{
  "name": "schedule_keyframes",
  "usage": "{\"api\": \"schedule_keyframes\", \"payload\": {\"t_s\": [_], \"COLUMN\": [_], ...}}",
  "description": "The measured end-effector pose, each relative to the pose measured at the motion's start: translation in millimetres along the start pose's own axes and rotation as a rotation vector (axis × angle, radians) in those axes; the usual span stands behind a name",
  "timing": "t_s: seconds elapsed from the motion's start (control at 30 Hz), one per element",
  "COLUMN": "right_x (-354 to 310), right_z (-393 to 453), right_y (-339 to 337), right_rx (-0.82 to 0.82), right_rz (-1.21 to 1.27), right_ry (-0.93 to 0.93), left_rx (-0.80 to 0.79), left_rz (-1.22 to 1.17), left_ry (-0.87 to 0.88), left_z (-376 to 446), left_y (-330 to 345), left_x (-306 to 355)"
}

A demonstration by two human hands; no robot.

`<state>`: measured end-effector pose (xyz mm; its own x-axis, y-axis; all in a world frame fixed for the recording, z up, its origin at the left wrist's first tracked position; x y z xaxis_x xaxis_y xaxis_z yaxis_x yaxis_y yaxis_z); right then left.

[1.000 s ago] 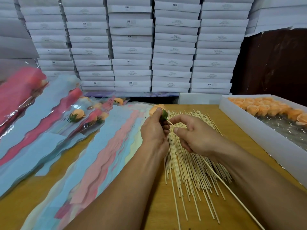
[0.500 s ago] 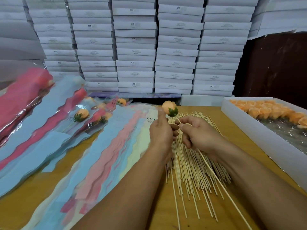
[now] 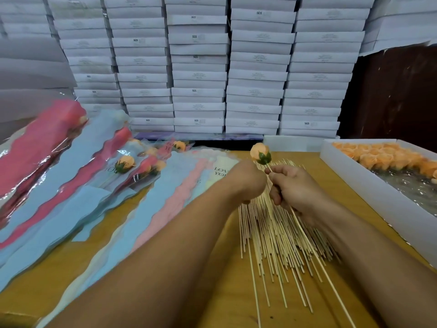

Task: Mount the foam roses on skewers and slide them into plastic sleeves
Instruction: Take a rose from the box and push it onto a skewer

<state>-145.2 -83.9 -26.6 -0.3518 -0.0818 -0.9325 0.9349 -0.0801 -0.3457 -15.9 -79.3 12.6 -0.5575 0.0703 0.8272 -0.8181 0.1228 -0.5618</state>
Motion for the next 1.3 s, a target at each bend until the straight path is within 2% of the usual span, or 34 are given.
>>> {"api": "schedule_keyframes", "payload": {"t_s": [0.17, 0.3, 0.53, 0.67, 0.8, 1.1, 1.3], "right_x": [1.9, 5.2, 8.7, 9.0, 8.7, 7.4, 5.2], "right_z": [1.9, 4.8, 8.2, 8.7, 8.0, 6.2, 3.5], "right_y": [0.4, 0.6, 1.9, 1.8, 2.4, 3.0, 3.4], "right_rx": [-0.003, -0.014, -0.019, -0.016, -0.020, -0.026, -0.028], "right_rz": [-0.014, -0.019, -0.025, -0.037, -0.046, -0.051, -0.067], "right_ry": [0.000, -0.003, -0.007, -0.005, -0.008, -0.013, -0.012], "left_rx": [0.016, 0.011, 0.192, 0.220, 0.150, -0.040, -0.048], "left_rz": [0.194, 0.449, 0.783, 0.803, 0.810, 0.773, 0.762], "left_ry": [-0.028, -0.018, -0.030, -0.021, -0.060, -0.133, -0.137], "left_z": [20.3, 37.5, 53.2, 57.6, 61.5, 58.2, 55.6], "left_y": [-39.8, -69.4, -100.8, -105.5, -105.9, -97.2, -96.4], "left_x": [-12.8, -31.1, -93.2, -128.2, -151.9, -161.4, -160.0]}}
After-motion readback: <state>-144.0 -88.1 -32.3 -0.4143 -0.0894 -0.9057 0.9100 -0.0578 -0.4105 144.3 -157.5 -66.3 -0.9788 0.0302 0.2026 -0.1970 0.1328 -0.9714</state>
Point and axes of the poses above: each hand's wrist, its own z-axis towards the middle knuckle, its own y-axis out of the palm, x = y × z, the point moved 4 cm from there along z, towards the middle knuckle, and after that the axes turned 4 degrees about -z, right-handed, at the moved point
